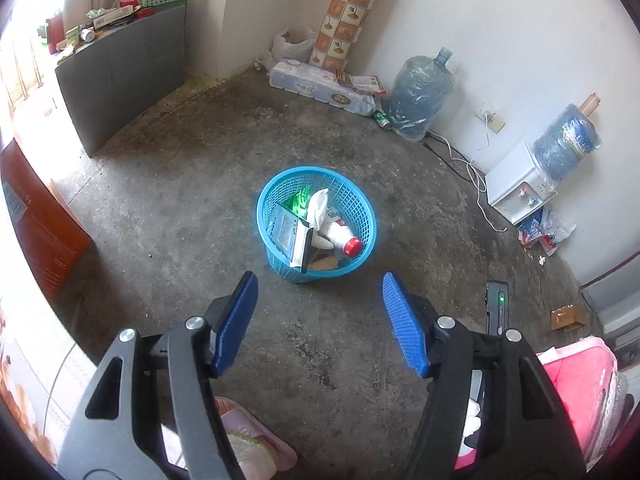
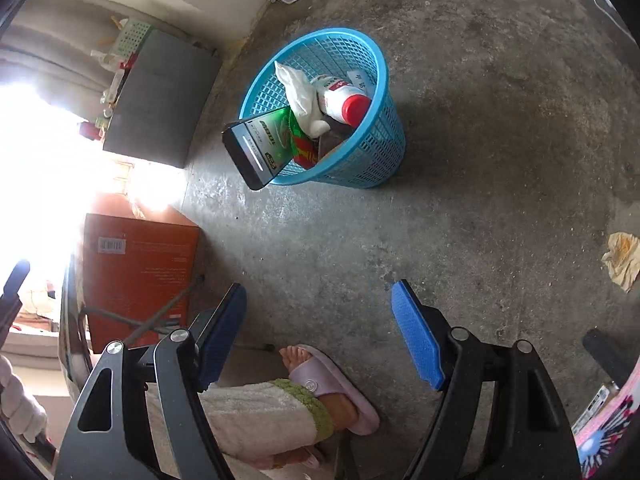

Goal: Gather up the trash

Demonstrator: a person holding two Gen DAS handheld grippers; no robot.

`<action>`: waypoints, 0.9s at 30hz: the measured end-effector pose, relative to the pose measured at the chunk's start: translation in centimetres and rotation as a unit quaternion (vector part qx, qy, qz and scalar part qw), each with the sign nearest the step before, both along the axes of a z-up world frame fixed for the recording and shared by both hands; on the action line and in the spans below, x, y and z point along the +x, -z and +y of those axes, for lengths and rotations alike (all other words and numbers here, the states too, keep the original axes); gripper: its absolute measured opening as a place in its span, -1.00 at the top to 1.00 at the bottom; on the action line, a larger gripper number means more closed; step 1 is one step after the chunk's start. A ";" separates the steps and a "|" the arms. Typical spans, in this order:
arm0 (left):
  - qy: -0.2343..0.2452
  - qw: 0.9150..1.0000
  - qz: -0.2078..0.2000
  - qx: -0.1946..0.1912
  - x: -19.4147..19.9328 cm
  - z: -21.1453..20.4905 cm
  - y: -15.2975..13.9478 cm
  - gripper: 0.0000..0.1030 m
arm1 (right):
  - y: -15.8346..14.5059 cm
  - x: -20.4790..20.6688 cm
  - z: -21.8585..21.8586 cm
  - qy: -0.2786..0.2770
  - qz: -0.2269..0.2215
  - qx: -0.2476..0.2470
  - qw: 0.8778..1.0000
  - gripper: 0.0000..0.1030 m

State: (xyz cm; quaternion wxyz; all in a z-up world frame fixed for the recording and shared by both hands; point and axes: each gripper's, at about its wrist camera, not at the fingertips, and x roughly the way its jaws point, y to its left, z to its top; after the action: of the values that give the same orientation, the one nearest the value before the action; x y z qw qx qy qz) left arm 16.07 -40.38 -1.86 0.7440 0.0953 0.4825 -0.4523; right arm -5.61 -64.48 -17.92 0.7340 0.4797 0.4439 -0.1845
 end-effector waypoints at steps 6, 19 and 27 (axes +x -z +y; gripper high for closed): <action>-0.053 0.997 -0.044 -0.047 -3.6 8.4 -4.7 -0.44 | -12.7 1.7 4.7 -0.065 -0.072 -0.184 0.978 -0.42; -0.224 0.966 -0.080 -0.097 -10.6 24.2 -9.8 -0.83 | -28.3 -2.7 18.2 -0.104 -0.234 -0.377 0.890 -0.88; -0.304 0.939 -0.158 -0.023 -13.5 28.1 -8.8 -0.83 | -28.5 -1.3 25.8 -0.207 -0.213 -0.397 0.868 -0.89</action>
State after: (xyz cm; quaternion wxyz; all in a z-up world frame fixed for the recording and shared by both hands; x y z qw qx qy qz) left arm 2.58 -12.24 6.91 0.9145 -0.0031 0.3545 -0.1950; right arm -6.88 -38.65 10.58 0.9607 0.0725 0.2550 -0.0827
